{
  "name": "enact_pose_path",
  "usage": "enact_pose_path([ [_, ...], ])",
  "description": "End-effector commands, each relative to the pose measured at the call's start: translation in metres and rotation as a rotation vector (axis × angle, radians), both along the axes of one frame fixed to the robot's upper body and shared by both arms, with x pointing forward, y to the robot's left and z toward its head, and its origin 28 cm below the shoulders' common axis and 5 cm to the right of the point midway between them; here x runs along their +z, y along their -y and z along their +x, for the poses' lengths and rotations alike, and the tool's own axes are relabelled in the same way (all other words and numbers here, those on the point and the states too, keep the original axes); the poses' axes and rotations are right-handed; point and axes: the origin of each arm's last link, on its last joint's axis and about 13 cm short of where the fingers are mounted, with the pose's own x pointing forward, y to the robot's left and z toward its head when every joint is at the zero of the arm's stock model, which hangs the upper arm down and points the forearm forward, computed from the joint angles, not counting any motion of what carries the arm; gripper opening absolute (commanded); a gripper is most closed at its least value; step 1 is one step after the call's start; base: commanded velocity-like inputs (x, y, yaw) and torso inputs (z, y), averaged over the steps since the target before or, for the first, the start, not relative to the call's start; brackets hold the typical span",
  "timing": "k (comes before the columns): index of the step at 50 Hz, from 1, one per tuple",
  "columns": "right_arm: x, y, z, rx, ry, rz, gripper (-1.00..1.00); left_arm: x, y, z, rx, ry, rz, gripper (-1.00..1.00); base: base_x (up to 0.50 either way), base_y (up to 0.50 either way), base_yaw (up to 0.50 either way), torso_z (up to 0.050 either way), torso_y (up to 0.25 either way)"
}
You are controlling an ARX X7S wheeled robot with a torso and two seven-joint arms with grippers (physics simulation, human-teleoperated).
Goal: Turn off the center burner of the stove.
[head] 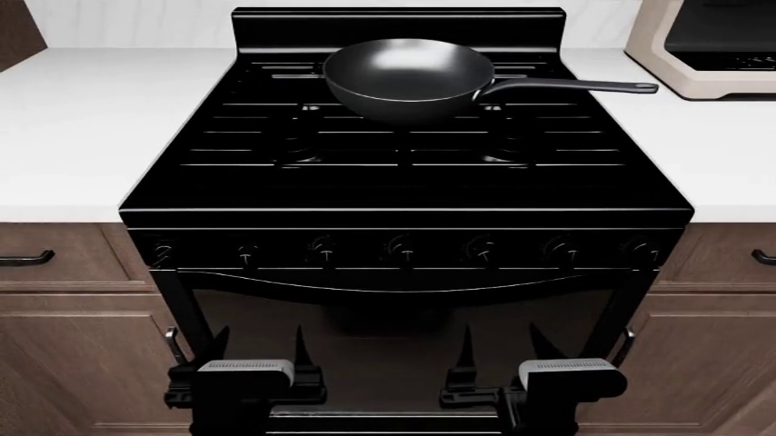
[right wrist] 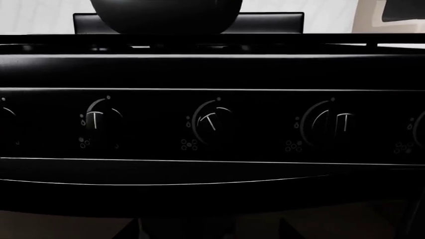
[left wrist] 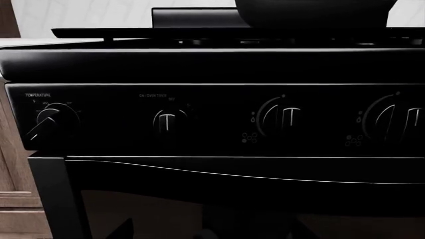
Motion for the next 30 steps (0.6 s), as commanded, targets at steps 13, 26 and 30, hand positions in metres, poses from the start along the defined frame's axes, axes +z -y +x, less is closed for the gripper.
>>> enact_pose_path([
  [13,0.010,-0.002,0.001,0.029,0.048,-0.036,1.00,-0.001,0.001,0.000,0.001,-0.051,-0.036,1.00,0.00,0.00,0.00,0.000,0.000],
  [26,0.046,0.001,0.000,0.037,0.131,-0.185,1.00,0.000,0.002,-0.001,-0.001,-0.043,-0.037,1.00,0.00,0.00,0.00,0.000,0.000],
  [30,0.062,0.005,0.000,0.042,0.157,-0.209,1.00,0.000,0.002,-0.001,-0.006,-0.054,-0.037,1.00,0.00,0.00,0.00,0.000,0.000],
])
